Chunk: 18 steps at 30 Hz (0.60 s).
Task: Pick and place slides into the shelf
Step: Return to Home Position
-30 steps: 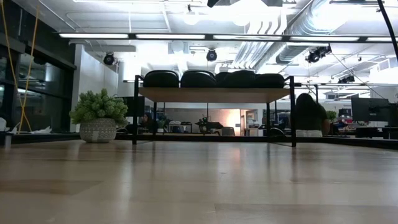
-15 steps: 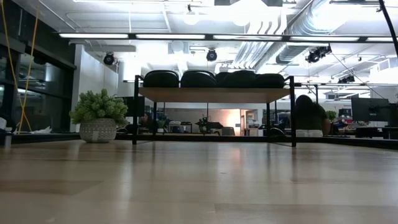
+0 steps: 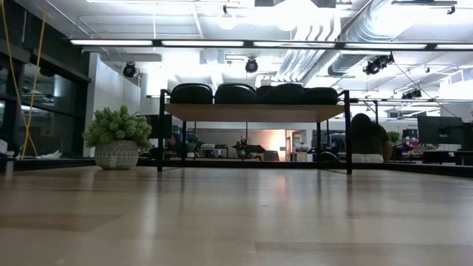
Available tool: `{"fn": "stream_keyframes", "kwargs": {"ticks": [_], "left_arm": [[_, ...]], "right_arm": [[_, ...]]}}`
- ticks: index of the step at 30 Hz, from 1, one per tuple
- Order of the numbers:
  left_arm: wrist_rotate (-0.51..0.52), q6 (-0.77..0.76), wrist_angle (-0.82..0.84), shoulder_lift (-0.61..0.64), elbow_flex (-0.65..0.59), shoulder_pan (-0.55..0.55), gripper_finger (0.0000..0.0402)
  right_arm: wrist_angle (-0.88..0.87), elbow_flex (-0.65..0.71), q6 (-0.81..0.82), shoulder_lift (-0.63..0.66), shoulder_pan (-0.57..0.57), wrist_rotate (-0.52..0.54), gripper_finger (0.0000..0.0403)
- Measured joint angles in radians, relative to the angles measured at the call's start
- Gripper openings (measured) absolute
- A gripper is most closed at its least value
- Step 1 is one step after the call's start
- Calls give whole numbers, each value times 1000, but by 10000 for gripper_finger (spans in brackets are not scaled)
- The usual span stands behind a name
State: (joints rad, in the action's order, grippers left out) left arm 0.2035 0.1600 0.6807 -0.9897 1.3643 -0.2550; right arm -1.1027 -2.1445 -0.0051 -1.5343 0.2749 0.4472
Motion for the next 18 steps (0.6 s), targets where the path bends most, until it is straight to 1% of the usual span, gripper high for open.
{"fn": "stream_keyframes", "kwargs": {"ticks": [5,8,12,15,18], "left_arm": [[49,6,7,72,0,0,271],[54,10,10,108,0,0,271],[73,10,16,129,0,0,271],[86,8,58,132,0,0,271],[152,-13,103,127,0,22,271]], "right_arm": [[-33,0,-7,119,-7,-79,204],[-35,0,-21,182,-7,-119,204],[-55,0,-22,248,-7,-125,204],[-98,-1,-4,278,-7,-123,204],[-148,-1,27,288,-7,-113,204]]}}
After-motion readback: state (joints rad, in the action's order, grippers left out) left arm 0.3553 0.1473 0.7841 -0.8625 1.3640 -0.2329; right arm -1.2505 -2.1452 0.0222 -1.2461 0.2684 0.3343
